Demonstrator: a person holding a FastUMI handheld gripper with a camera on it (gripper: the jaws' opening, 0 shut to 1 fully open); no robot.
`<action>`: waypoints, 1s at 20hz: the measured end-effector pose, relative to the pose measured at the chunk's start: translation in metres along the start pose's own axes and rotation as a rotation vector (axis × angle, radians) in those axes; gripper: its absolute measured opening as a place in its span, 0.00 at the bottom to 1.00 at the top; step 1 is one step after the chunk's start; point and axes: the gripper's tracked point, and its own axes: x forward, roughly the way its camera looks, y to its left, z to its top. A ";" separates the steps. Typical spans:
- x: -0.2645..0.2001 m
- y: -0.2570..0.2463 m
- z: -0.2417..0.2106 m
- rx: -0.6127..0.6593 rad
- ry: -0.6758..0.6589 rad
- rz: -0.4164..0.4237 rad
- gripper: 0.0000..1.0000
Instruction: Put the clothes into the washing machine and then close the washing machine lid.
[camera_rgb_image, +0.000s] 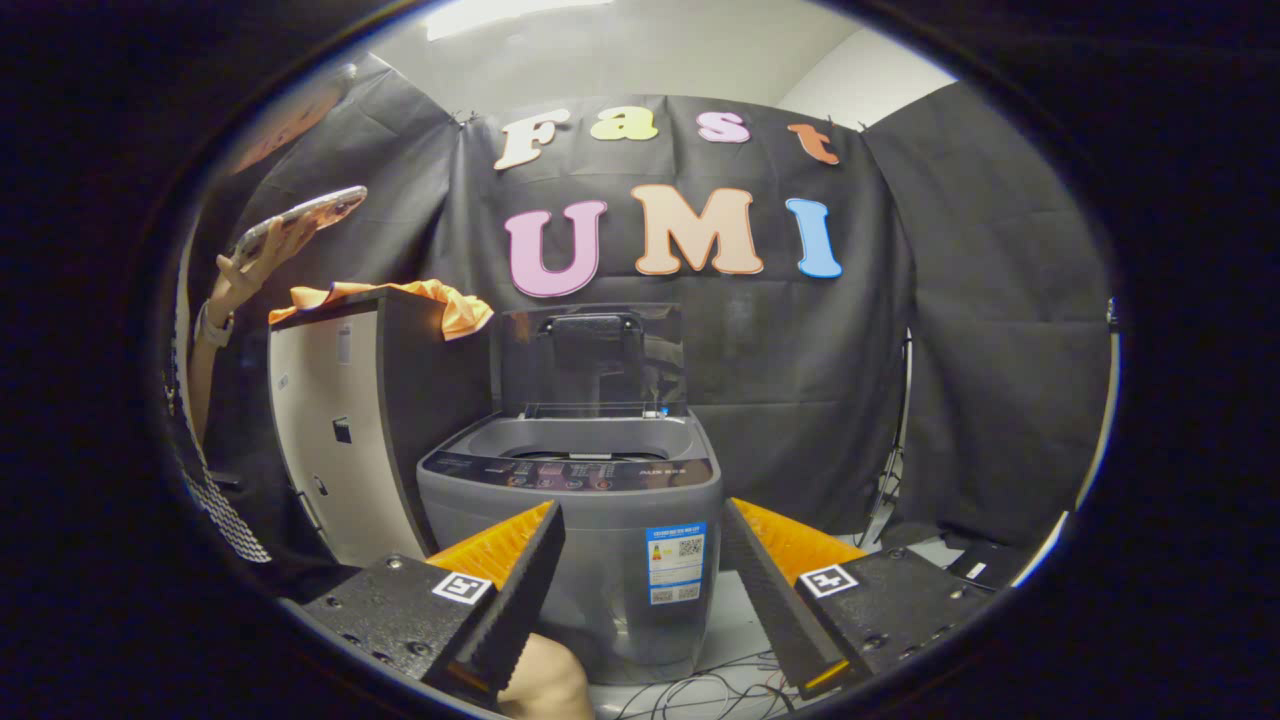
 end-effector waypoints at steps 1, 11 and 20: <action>0.000 0.000 0.000 0.000 0.000 -0.005 0.96; 0.037 0.021 0.047 -0.018 -0.030 -0.101 0.97; 0.123 0.137 0.195 0.032 -0.112 0.055 0.97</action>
